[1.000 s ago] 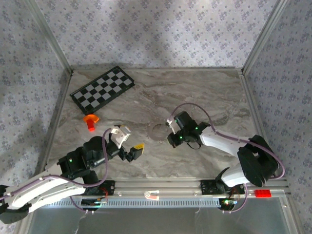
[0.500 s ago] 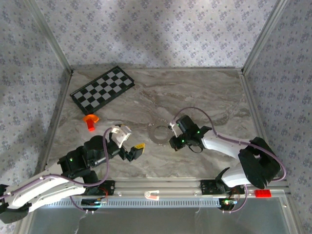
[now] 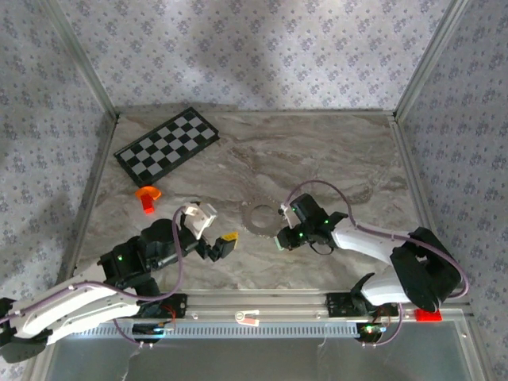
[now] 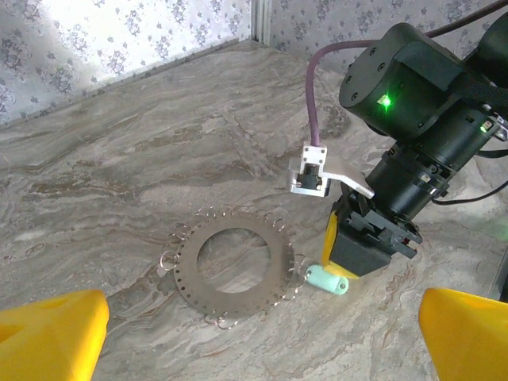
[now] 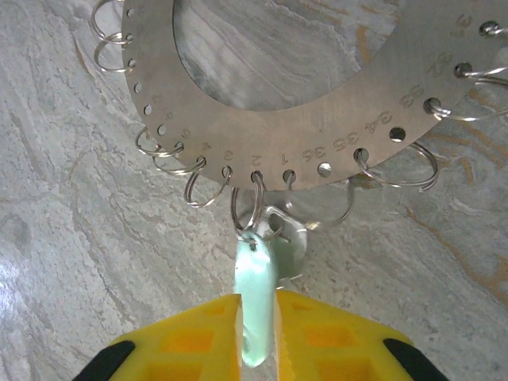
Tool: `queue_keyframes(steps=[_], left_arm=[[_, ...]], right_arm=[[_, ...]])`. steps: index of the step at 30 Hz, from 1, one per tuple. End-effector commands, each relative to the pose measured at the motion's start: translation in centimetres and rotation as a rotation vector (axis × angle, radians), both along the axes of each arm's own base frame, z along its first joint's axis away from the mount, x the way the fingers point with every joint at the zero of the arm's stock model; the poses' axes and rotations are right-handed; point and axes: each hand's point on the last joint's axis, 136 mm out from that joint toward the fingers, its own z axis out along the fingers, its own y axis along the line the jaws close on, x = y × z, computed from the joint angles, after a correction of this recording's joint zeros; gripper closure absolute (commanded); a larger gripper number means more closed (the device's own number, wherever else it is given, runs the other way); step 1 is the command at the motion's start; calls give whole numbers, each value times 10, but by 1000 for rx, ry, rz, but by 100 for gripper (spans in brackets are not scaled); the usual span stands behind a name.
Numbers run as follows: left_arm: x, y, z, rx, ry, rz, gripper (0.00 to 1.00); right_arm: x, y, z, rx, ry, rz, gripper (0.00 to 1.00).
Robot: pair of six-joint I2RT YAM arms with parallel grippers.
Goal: Put the keys on the keyring
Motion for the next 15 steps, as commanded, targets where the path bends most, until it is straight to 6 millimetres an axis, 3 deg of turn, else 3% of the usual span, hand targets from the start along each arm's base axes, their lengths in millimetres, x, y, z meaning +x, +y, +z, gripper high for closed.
queue_keyframes(steps=[1,10,15], left_arm=[[3,-2,14,-47,-21,5,0],[3,-3,7,-53,-4,8,0],[5,-1,5,-45,8,29,0]], right_arm=[[-2,-2,3,8,-8,-14,78],[1,-11,25,16,-75,-33,64],[5,-17,50,52,-181,-44,48]])
